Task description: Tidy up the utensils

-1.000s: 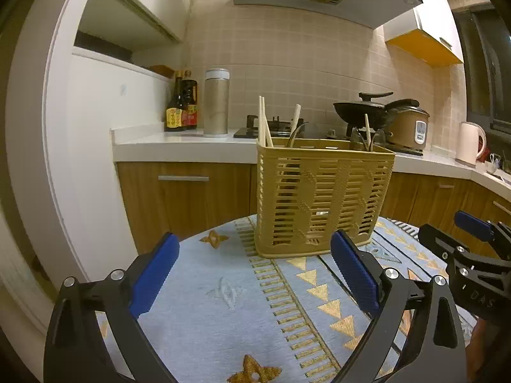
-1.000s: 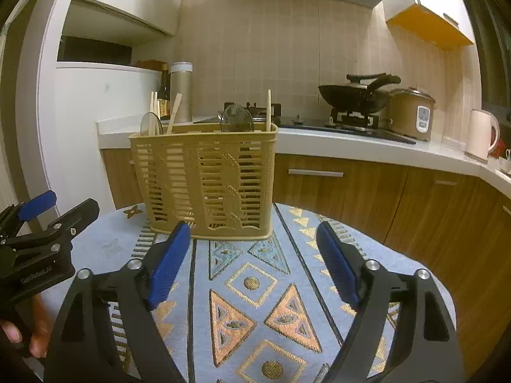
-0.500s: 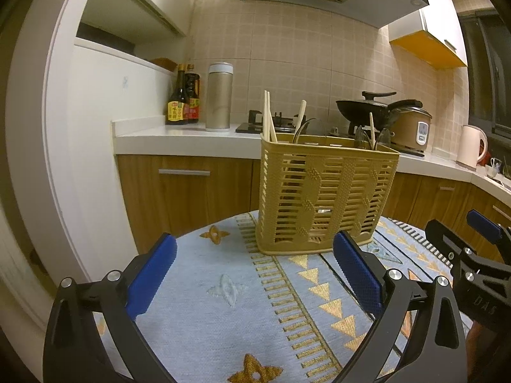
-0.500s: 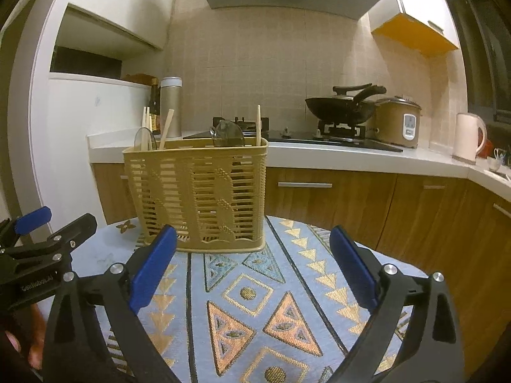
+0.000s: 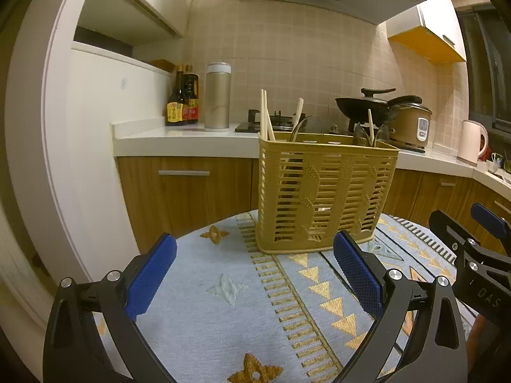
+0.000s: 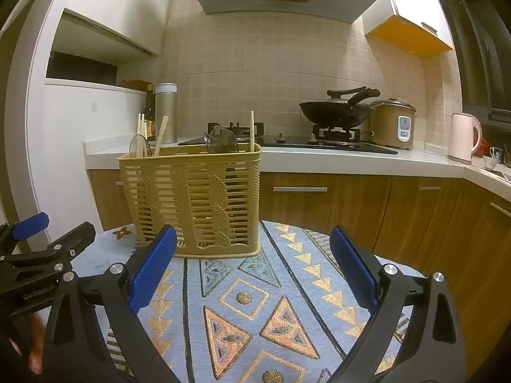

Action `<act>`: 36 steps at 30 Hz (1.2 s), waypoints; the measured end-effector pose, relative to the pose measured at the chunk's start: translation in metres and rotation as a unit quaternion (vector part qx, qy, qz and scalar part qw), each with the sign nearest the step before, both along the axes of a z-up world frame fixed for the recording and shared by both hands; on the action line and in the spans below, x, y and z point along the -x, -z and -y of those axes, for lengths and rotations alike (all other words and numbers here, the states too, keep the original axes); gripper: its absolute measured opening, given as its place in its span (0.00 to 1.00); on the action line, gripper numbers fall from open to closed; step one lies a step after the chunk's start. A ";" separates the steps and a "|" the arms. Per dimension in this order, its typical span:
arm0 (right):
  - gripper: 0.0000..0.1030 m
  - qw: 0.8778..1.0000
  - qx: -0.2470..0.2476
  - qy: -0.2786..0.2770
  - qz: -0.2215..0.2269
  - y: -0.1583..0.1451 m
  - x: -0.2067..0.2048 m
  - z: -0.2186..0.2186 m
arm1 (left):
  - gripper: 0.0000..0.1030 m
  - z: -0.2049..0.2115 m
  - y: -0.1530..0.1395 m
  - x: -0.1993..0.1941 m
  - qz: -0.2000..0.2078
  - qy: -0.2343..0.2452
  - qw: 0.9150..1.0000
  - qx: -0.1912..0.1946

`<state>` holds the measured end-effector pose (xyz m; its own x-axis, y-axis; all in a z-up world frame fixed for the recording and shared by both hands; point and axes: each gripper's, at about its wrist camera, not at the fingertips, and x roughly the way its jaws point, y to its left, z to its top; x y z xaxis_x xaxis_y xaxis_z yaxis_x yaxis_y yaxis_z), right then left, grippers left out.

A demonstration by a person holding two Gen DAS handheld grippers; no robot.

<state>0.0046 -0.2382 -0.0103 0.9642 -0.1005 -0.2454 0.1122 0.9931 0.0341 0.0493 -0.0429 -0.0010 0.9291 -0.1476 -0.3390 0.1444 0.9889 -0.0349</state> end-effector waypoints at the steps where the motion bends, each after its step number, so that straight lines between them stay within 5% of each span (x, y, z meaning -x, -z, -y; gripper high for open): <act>1: 0.89 1.000 0.000 -0.001 0.001 0.000 0.000 0.000 | 0.93 0.000 0.000 0.000 0.000 0.000 1.000 0.000; 36: 0.92 1.000 -0.002 0.000 -0.006 0.001 -0.003 0.000 | 0.93 -0.003 0.001 -0.004 -0.008 0.000 1.000 0.006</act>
